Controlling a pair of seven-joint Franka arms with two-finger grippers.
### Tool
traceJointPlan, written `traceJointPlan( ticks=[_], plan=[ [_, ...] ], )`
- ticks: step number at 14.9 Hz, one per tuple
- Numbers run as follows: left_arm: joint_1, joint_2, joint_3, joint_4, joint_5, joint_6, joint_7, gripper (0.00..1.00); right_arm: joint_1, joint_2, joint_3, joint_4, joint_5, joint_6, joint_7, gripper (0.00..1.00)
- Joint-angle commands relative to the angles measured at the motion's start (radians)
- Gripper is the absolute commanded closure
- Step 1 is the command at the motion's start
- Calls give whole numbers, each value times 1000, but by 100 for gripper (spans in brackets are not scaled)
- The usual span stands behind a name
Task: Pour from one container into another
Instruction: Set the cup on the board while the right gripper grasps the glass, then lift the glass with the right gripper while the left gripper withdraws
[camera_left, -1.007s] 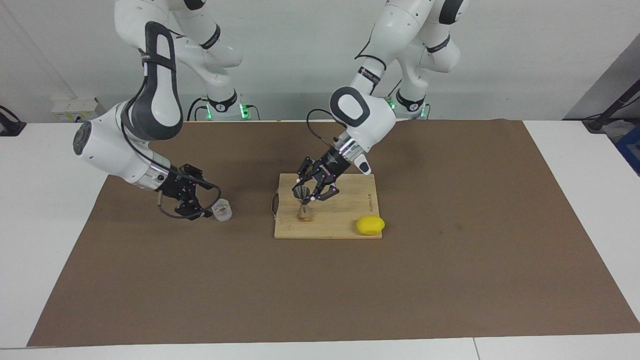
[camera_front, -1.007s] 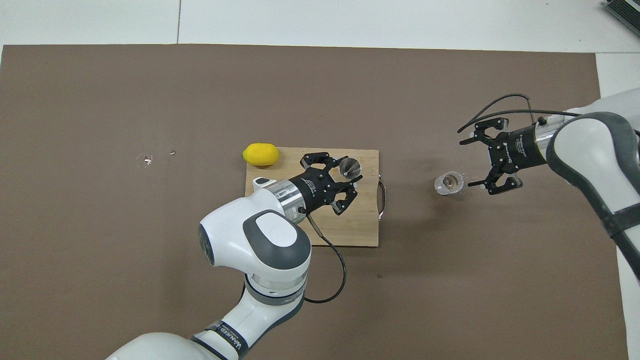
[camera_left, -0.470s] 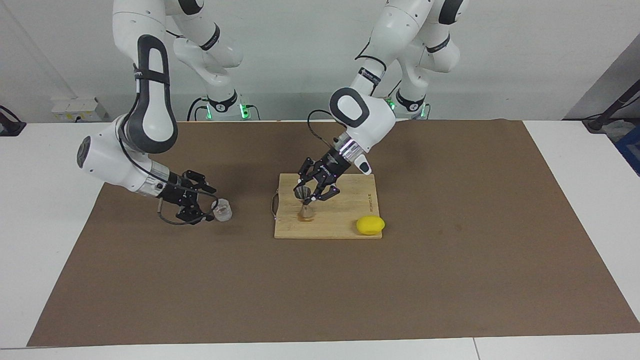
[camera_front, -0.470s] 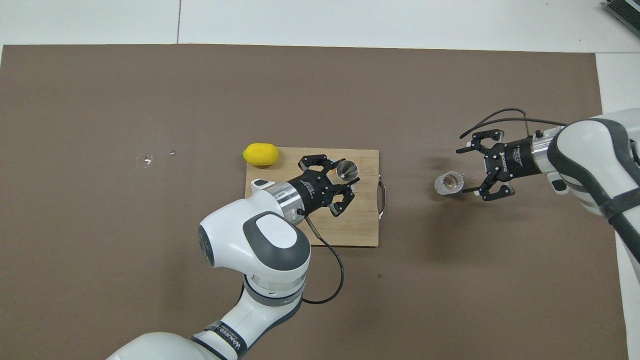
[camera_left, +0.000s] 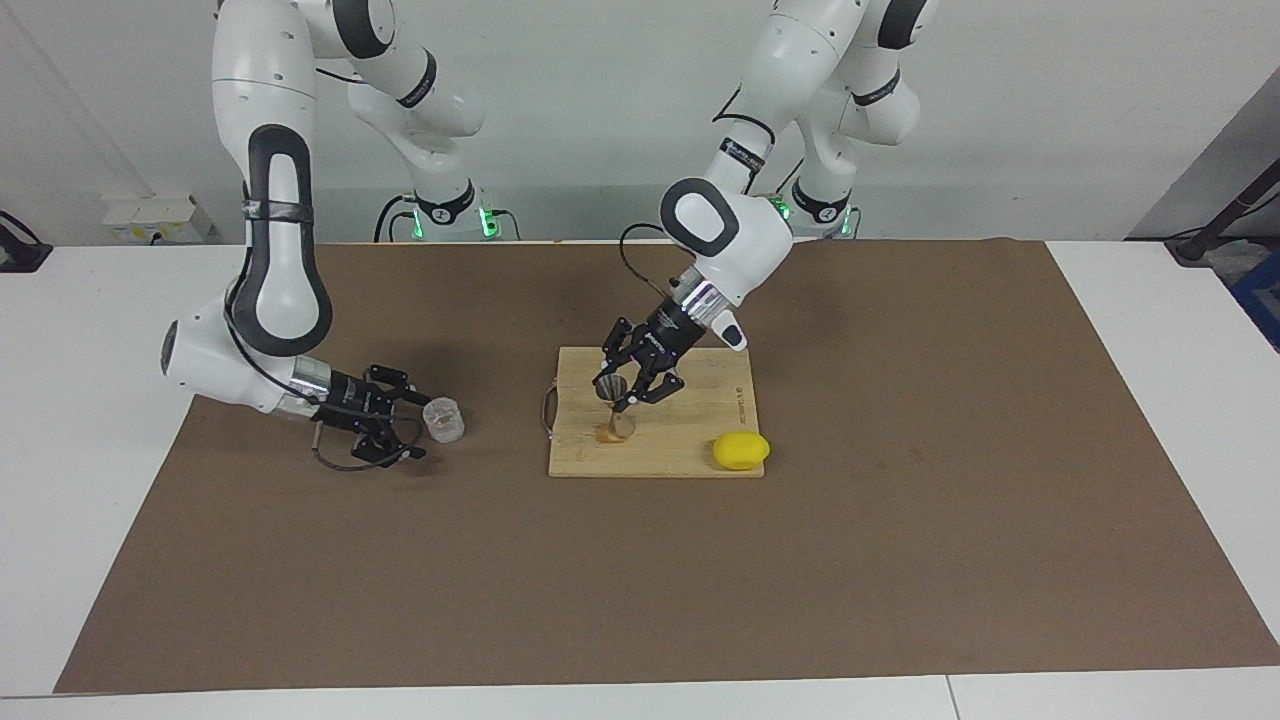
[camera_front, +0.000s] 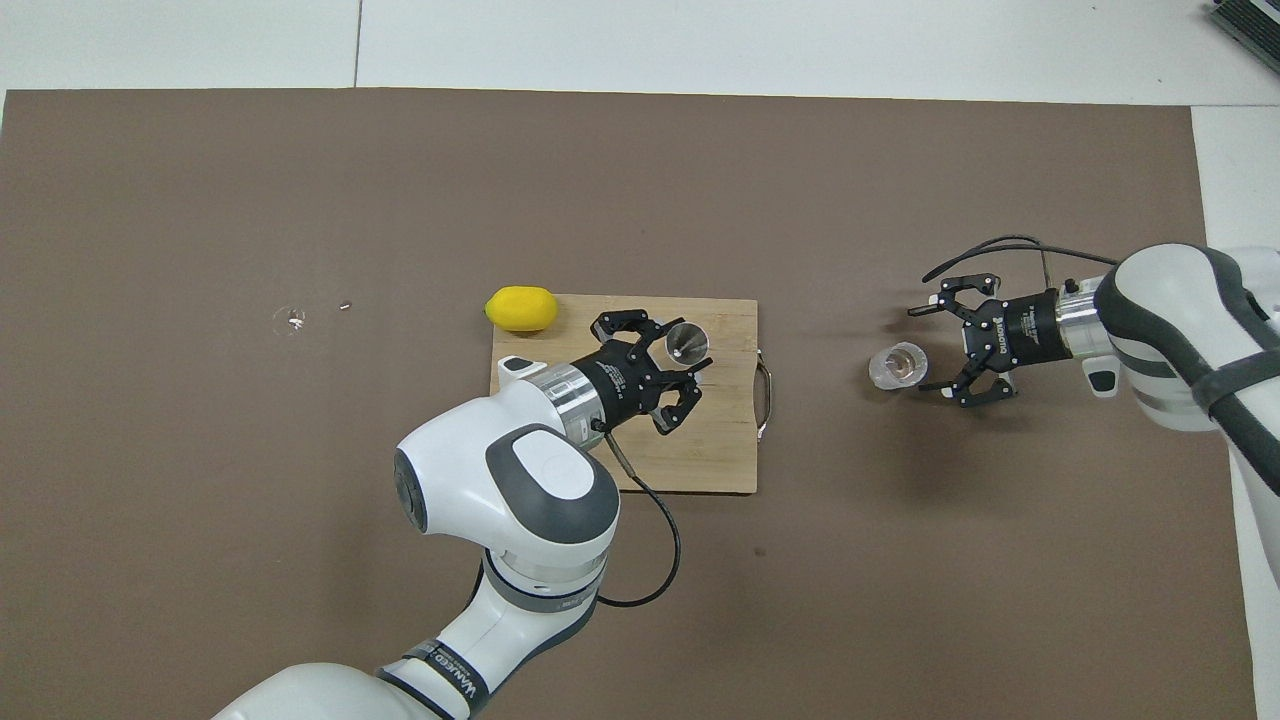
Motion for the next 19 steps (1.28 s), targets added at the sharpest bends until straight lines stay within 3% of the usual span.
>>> traceJointPlan(
  ticks=[1,3,7,8,10,12,14,19],
  plan=[
    [6,-6,1,-6,15,15,-6,0,-6,-1,10,-54,83,15,-70,0],
    [6,-18,-1,0,44,15,-8,0,-2,-8,10,-84,94,26,-73,0],
    [35,-121,-2,-15,75,7,-46,0,0,-15,10,-107,129,28,-103,0],
    [38,-144,-2,-17,75,6,-57,0,-6,-15,12,-102,129,22,-112,8],
    [58,-181,-2,-26,78,0,-55,0,-6,-15,12,-98,131,18,-114,52],
    [98,-213,-2,-29,95,-16,-54,0,-6,-15,12,-95,135,11,-108,77],
    [139,-239,-1,-29,169,-25,-55,0,-5,-25,12,-87,135,11,-97,95],
    [264,-290,1,-38,452,-42,-57,0,52,-113,9,-73,126,55,-10,97]
  ],
)
